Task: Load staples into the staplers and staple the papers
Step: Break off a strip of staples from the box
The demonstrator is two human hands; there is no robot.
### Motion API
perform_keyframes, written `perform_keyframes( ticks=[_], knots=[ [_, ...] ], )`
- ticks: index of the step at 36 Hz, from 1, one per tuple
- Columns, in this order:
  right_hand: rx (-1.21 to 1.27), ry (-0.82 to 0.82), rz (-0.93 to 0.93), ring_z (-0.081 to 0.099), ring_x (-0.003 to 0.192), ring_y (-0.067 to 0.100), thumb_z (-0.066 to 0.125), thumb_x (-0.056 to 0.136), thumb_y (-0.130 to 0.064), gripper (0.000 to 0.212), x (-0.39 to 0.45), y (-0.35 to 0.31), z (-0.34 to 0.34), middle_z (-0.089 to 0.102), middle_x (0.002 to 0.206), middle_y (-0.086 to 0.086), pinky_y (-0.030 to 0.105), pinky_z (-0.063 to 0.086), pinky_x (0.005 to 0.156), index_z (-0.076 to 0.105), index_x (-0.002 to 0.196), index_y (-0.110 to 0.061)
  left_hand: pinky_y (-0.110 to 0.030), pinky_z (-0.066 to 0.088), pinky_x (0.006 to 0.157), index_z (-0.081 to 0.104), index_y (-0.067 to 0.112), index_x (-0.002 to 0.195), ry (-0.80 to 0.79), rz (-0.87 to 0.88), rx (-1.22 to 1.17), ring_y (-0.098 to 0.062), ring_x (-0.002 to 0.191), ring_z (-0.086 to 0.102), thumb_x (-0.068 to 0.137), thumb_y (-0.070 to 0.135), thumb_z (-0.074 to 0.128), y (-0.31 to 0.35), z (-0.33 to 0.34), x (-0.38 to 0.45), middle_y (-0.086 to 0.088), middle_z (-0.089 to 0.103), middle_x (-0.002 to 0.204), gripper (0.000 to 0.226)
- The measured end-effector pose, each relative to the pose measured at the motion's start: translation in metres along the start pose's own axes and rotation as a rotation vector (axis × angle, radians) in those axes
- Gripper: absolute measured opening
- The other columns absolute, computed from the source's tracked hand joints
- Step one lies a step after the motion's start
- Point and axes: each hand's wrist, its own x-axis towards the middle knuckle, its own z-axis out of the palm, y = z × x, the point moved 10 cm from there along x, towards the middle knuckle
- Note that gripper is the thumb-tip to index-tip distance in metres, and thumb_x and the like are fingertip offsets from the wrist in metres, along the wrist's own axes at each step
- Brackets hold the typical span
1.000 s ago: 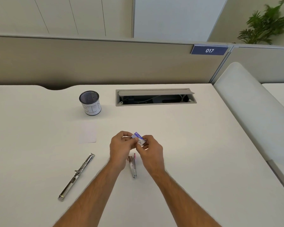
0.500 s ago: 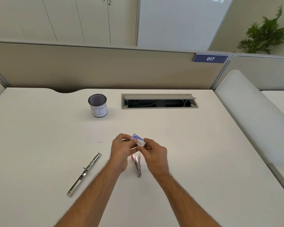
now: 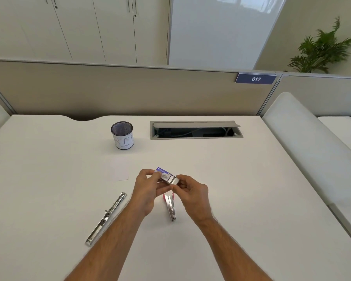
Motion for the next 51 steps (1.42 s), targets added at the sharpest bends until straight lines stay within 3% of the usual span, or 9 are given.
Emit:
perform_keyframes(
  ticks=[6,11,15,20,24,28,37,46,51],
  knots=[
    [0.015,-0.011,0.021,0.075,0.084,0.013,0.079,0.087,-0.013,0.021,0.000,0.003,-0.001,0.078,0.089,-0.004,0.027,0.061,0.080,0.073,0.105,-0.023,-0.040,0.064,0.071,0.049,0.006,0.112,-0.016,0.023,0.035,-0.034,0.081,0.078,0.101,0.006,0.055,0.004,0.001,-0.001,-0.024,0.076,0.096,0.013],
    [-0.032,-0.046,0.023,0.074,0.090,0.009,0.078,0.089,-0.024,0.034,0.001,0.002,0.003,0.077,0.094,-0.004,0.024,0.058,0.073,0.067,0.121,-0.026,-0.037,0.064,0.072,0.050,0.006,0.111,-0.018,0.067,0.082,-0.030,0.077,0.077,0.092,-0.003,0.065,0.010,0.001,-0.005,-0.025,0.075,0.098,0.025],
    [0.021,-0.017,0.068,0.074,0.086,0.015,0.076,0.090,-0.032,0.032,0.002,0.005,0.003,0.078,0.091,-0.003,0.037,0.063,0.080,0.067,0.120,-0.025,-0.037,0.064,0.072,0.050,0.004,0.112,-0.022,0.096,0.075,-0.032,0.078,0.077,0.091,-0.006,0.064,0.014,0.003,-0.006,-0.026,0.074,0.098,0.027],
    [0.111,0.036,0.116,0.076,0.074,0.020,0.065,0.093,-0.011,0.024,0.004,0.003,0.000,0.079,0.089,0.004,0.025,0.060,0.069,0.065,0.115,-0.017,-0.039,0.064,0.075,0.049,0.004,0.112,-0.001,0.102,0.070,-0.033,0.082,0.078,0.092,-0.005,0.063,0.013,0.000,-0.005,-0.025,0.074,0.099,0.026],
    [0.160,0.013,0.137,0.078,0.074,0.025,0.051,0.093,-0.002,0.027,0.004,0.005,0.002,0.080,0.090,0.003,0.039,0.063,0.079,0.062,0.112,-0.017,-0.034,0.064,0.070,0.049,0.003,0.114,0.009,0.100,0.042,-0.031,0.078,0.078,0.092,-0.005,0.062,0.013,-0.002,-0.004,-0.025,0.074,0.100,0.026],
    [0.169,-0.016,0.111,0.077,0.079,0.027,0.050,0.094,0.002,0.025,0.006,0.005,0.004,0.079,0.092,0.005,0.043,0.063,0.082,0.066,0.103,-0.014,-0.034,0.064,0.069,0.049,0.004,0.112,0.004,0.097,0.028,-0.033,0.079,0.078,0.092,-0.006,0.062,0.015,-0.002,-0.003,-0.027,0.073,0.100,0.026],
    [-0.077,-0.143,-0.038,0.070,0.084,0.015,0.060,0.092,0.002,0.025,0.020,-0.006,0.007,0.073,0.091,-0.002,0.037,0.063,0.077,0.076,0.094,-0.017,-0.035,0.063,0.066,0.051,0.002,0.111,0.001,0.080,0.074,-0.035,0.078,0.077,0.091,-0.006,0.064,0.016,-0.006,-0.002,-0.030,0.074,0.098,0.026],
    [-0.325,-0.349,-0.122,0.072,0.081,0.015,0.059,0.093,0.001,0.018,0.031,-0.017,0.018,0.070,0.092,0.002,0.039,0.061,0.082,0.072,0.096,-0.012,-0.040,0.064,0.070,0.053,0.000,0.115,-0.027,0.051,0.128,-0.036,0.077,0.074,0.089,-0.006,0.066,0.013,-0.006,0.001,-0.030,0.074,0.097,0.030],
    [-0.366,-0.393,-0.159,0.073,0.080,0.013,0.057,0.094,0.002,0.016,0.031,-0.025,0.019,0.070,0.092,0.004,0.032,0.060,0.080,0.068,0.094,-0.010,-0.041,0.064,0.071,0.054,0.003,0.112,-0.035,0.028,0.106,-0.038,0.078,0.074,0.090,-0.007,0.065,0.011,-0.008,0.003,-0.030,0.074,0.095,0.026]
  ],
)
